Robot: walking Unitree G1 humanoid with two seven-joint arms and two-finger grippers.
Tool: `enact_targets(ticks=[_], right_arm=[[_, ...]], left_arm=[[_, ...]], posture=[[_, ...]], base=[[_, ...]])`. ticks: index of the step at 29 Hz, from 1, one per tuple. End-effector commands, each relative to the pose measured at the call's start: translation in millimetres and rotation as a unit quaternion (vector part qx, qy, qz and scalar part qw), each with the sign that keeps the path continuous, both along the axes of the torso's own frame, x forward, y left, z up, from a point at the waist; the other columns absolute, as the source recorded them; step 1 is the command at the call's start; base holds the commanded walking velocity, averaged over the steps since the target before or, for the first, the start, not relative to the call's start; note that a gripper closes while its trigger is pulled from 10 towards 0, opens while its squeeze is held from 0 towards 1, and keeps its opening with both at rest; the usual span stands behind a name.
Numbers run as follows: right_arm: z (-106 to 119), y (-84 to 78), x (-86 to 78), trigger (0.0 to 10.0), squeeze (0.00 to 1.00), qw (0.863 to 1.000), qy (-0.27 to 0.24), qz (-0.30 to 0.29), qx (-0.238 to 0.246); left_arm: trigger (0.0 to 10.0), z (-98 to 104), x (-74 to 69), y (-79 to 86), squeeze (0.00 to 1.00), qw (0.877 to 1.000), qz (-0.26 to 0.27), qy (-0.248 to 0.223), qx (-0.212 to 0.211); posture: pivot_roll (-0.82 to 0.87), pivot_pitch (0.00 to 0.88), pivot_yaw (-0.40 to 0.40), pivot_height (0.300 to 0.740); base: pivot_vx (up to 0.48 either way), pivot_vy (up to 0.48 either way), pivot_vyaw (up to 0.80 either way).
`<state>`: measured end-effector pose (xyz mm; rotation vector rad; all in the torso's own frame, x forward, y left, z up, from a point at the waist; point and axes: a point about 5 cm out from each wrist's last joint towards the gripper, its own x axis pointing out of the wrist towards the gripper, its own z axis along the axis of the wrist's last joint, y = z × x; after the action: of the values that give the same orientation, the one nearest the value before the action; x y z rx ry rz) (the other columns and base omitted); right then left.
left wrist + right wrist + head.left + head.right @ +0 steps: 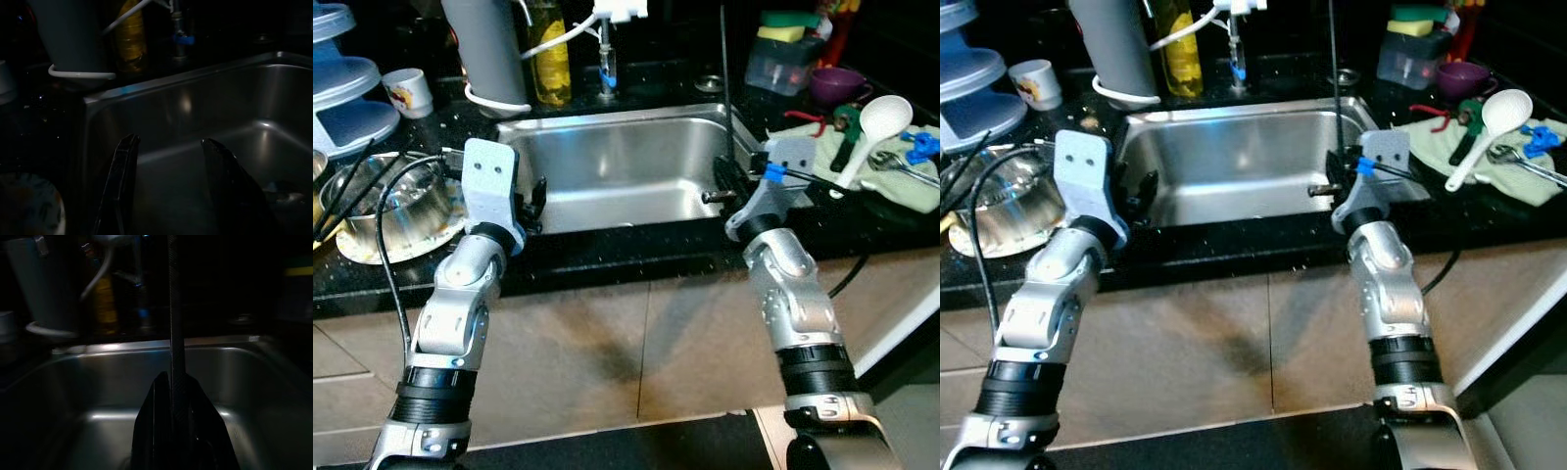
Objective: Kitchen organization
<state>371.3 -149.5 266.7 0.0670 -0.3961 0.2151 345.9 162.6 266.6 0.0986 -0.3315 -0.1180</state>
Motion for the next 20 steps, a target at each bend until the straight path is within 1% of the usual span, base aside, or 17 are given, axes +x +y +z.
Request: enact_targets(ticks=[1, 20], right_arm=[[0.9, -0.9, -0.5, 10.0, 0.00, 1.000, -0.004, -0.001, 0.003], [1.8, -2.0, -0.7, 10.0, 0.00, 1.000, -0.006, -0.003, 0.004]], left_arm=[[10.0, -1.3, -0.2, 3.1, 0.00, 1.000, 0.003, 0.000, 0.002], [10.0, -2.1, -0.2, 0.5, 0.00, 1.000, -0.005, 0.001, 0.005]], posture=[[-0.03, 0.178, 0.041, 0.740], [-0.04, 0.172, 0.044, 0.740]], base=[[0.356, 0.000, 0.00], [0.359, 0.000, 0.00]])
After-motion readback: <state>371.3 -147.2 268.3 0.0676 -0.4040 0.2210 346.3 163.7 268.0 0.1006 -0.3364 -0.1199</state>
